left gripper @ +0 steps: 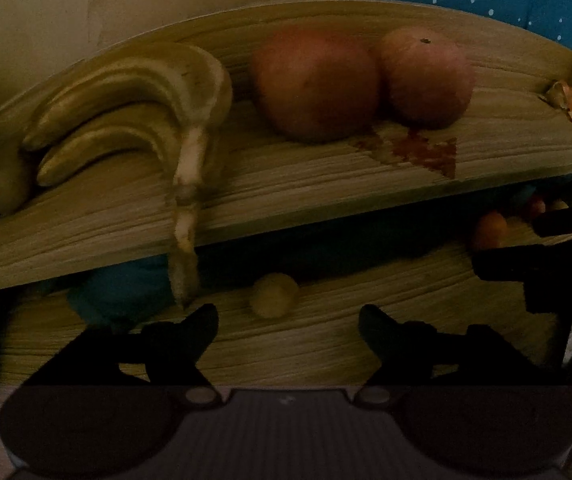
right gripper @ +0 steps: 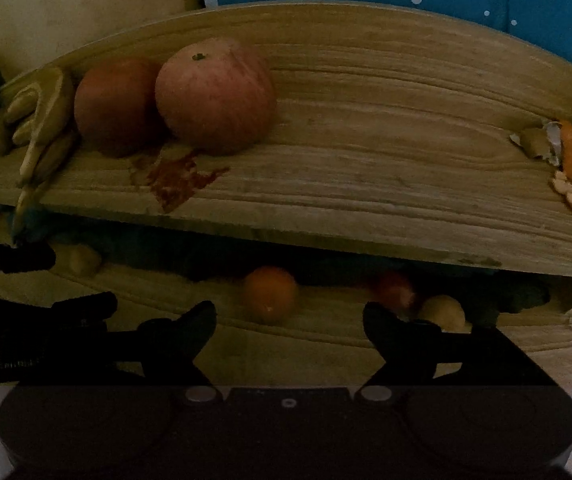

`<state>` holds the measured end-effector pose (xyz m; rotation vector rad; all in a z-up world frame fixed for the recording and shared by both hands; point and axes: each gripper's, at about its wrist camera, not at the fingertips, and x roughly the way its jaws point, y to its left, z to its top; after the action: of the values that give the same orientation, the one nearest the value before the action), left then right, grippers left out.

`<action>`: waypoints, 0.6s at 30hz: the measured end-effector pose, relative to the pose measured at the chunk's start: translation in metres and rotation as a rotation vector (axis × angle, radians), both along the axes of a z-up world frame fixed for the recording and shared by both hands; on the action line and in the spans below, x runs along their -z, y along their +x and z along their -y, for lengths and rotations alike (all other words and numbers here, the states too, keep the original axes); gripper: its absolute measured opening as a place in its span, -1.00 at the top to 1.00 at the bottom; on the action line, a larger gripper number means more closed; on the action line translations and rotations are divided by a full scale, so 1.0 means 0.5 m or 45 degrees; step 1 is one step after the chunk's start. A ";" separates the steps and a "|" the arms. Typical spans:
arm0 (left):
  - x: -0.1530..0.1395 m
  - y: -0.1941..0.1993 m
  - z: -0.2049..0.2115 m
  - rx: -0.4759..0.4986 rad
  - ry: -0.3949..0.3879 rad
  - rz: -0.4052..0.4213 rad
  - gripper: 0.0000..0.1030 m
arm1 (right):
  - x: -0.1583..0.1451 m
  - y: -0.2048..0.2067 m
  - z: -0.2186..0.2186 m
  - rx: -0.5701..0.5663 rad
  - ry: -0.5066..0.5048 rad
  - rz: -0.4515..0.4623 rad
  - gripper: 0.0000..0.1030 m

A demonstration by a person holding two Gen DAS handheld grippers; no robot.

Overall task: Organize fruits
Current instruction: 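Grasp a tangerine with the right tool while the left tool grasps a small brown round fruit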

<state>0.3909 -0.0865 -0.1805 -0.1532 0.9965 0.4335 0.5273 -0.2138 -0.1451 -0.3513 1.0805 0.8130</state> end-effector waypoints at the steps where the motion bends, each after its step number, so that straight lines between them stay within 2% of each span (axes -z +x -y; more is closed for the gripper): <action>1: -0.001 0.000 0.001 0.000 -0.005 0.001 -0.53 | 0.002 0.000 -0.002 0.002 0.000 -0.001 -0.52; 9: -0.009 -0.001 -0.010 0.001 -0.026 0.003 -0.18 | 0.021 0.004 -0.017 0.032 0.001 -0.012 -0.31; 11: -0.004 0.007 -0.022 0.000 -0.029 0.004 -0.11 | 0.024 0.005 -0.022 0.031 -0.004 -0.003 -0.29; 16: 0.001 0.018 -0.040 -0.001 -0.045 0.008 -0.04 | 0.025 0.000 -0.032 0.028 -0.013 0.016 -0.07; 18: 0.002 0.020 -0.043 0.005 -0.037 0.010 0.17 | 0.026 -0.003 -0.038 0.030 -0.013 0.020 0.02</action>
<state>0.4009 -0.0651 -0.1817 -0.1791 0.9955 0.4146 0.5258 -0.1949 -0.1579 -0.3523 1.0722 0.7833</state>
